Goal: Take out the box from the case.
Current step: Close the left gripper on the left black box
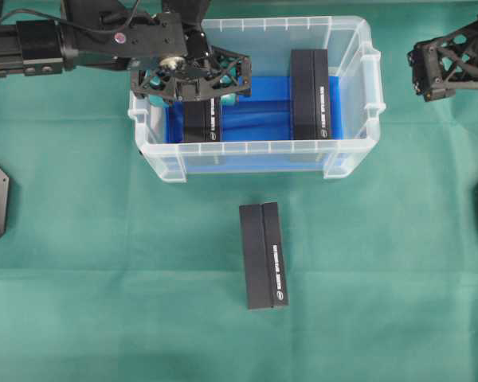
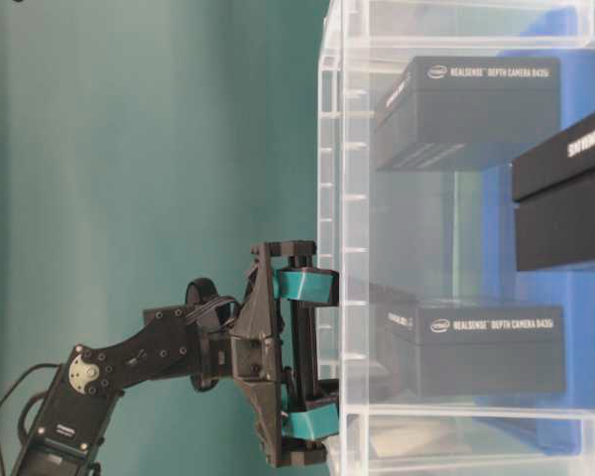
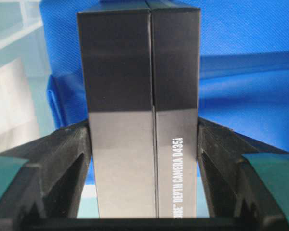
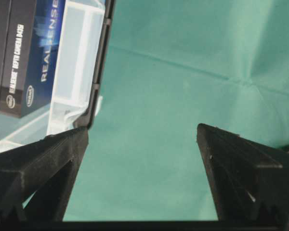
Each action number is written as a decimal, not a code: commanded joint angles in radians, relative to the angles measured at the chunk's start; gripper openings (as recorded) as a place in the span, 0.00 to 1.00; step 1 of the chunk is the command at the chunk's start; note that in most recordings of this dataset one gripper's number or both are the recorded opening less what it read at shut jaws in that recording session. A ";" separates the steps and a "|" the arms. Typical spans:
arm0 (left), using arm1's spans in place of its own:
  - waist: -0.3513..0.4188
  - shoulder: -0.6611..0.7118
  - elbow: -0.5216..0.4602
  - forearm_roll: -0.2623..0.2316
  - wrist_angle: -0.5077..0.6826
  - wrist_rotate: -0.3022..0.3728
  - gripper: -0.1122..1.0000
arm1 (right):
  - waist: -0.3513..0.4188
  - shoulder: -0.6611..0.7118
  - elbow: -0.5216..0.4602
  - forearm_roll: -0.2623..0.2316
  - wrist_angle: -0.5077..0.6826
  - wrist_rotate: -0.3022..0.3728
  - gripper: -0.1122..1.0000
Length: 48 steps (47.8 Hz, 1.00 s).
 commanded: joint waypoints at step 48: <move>-0.023 -0.064 -0.130 -0.031 0.225 0.015 0.64 | 0.002 -0.026 0.000 -0.008 -0.040 -0.003 0.92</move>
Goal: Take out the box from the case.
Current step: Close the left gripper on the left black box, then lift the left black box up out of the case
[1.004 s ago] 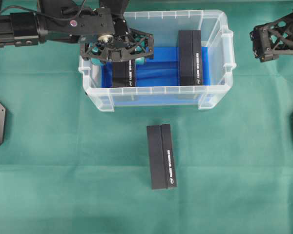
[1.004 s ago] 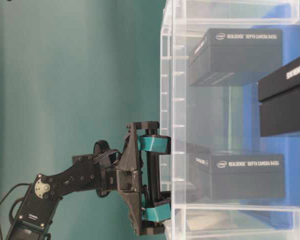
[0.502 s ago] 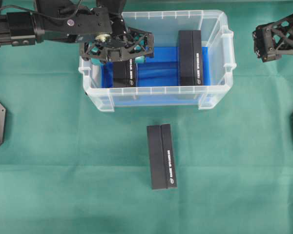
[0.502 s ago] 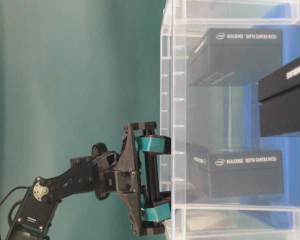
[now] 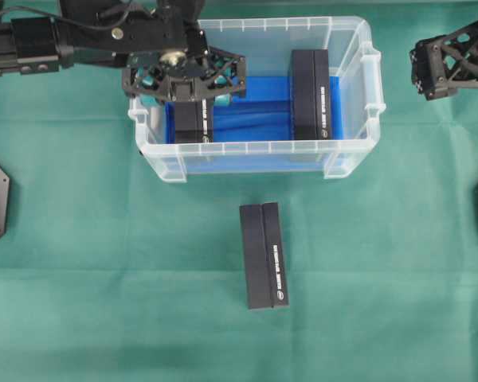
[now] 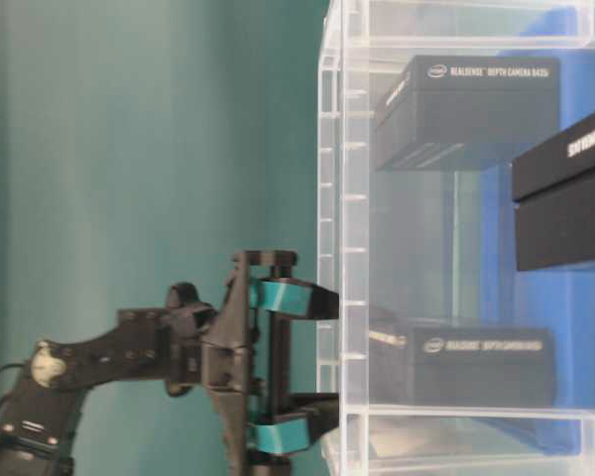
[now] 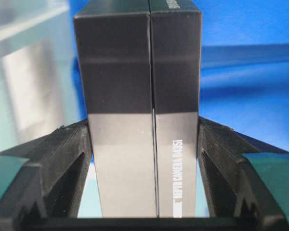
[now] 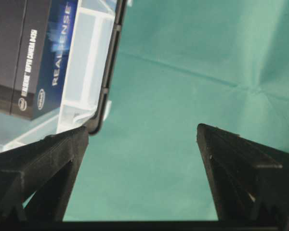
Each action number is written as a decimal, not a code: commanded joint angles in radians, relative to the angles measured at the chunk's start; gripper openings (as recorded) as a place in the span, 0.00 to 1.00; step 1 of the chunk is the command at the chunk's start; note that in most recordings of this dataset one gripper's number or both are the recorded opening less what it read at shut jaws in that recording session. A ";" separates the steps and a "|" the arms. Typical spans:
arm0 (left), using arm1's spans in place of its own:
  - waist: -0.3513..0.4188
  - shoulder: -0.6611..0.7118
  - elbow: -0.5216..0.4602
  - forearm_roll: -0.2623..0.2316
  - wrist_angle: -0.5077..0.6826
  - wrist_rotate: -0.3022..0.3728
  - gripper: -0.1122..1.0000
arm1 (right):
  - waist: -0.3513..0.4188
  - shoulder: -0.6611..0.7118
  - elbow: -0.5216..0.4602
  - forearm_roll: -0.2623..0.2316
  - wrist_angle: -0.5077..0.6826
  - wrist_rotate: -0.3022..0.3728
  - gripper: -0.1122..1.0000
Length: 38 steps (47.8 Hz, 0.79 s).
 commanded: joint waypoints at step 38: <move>-0.008 -0.137 -0.456 0.000 0.436 0.060 0.64 | 0.002 -0.011 -0.003 -0.005 -0.028 -0.026 0.92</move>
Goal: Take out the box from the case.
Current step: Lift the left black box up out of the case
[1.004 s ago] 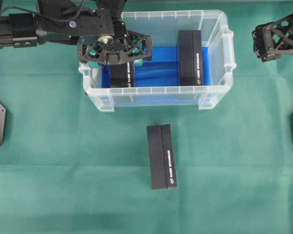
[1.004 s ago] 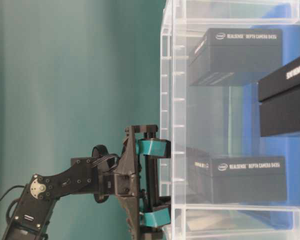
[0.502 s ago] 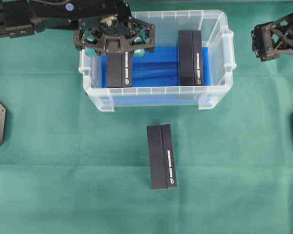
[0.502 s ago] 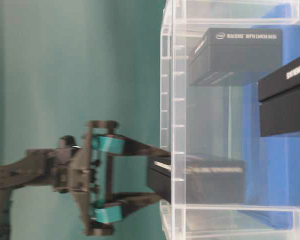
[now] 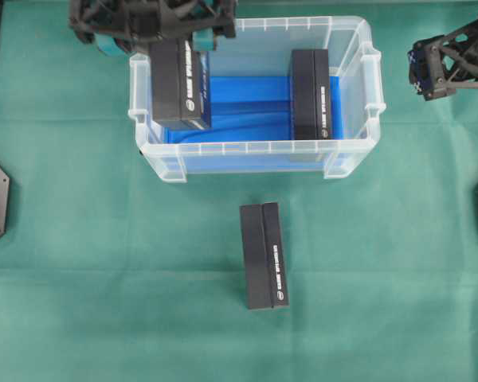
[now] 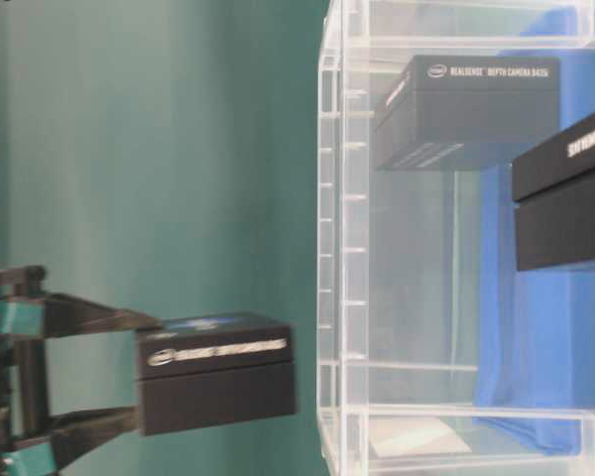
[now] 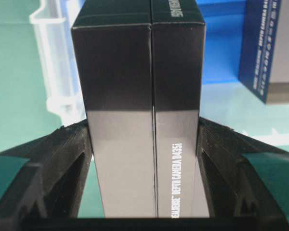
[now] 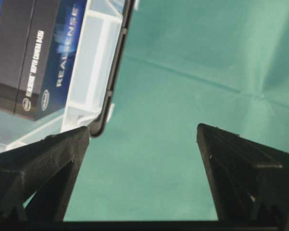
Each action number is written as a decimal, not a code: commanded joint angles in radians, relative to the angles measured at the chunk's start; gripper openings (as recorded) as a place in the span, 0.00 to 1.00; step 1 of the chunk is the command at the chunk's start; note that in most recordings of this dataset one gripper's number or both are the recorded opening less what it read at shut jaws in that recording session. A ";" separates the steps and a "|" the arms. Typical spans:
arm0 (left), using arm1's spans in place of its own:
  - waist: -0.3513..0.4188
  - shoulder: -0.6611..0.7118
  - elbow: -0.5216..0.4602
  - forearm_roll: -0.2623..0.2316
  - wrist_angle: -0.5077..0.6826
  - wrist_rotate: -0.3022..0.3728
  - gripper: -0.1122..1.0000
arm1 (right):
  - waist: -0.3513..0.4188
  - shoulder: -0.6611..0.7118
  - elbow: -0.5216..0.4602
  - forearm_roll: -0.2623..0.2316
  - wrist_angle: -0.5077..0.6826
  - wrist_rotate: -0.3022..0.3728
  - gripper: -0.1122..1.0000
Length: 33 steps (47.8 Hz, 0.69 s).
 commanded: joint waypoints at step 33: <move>0.008 -0.015 -0.109 0.003 0.069 0.020 0.64 | 0.011 -0.009 -0.003 -0.003 -0.006 -0.002 0.92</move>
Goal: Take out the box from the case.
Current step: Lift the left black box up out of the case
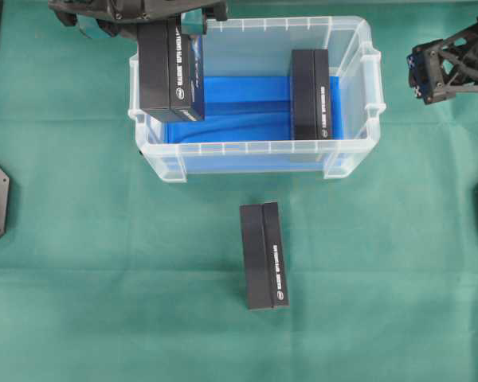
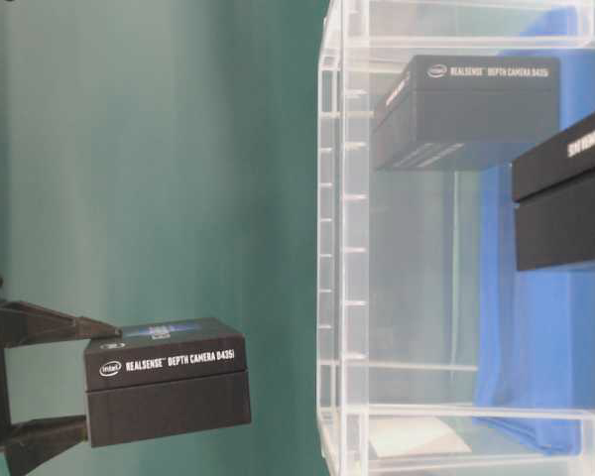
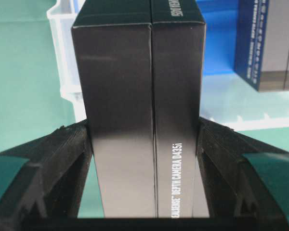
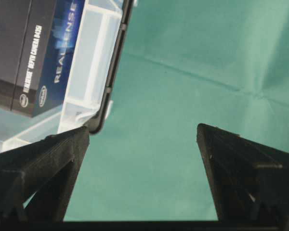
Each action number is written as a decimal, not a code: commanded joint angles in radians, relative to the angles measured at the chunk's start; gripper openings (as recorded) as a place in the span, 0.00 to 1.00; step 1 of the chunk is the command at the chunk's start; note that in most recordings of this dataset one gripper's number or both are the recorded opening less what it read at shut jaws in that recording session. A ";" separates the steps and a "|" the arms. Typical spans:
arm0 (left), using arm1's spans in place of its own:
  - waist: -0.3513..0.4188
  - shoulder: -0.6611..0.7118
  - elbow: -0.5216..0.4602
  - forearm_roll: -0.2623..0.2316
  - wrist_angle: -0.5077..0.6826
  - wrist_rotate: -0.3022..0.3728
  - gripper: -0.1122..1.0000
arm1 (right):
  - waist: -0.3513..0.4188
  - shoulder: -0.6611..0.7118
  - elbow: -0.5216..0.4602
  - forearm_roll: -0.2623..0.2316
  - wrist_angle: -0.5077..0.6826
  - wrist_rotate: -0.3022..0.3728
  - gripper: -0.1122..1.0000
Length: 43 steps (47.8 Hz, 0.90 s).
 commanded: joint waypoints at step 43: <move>0.012 -0.018 -0.003 0.002 -0.014 0.018 0.64 | 0.000 -0.009 -0.009 -0.003 -0.005 0.002 0.92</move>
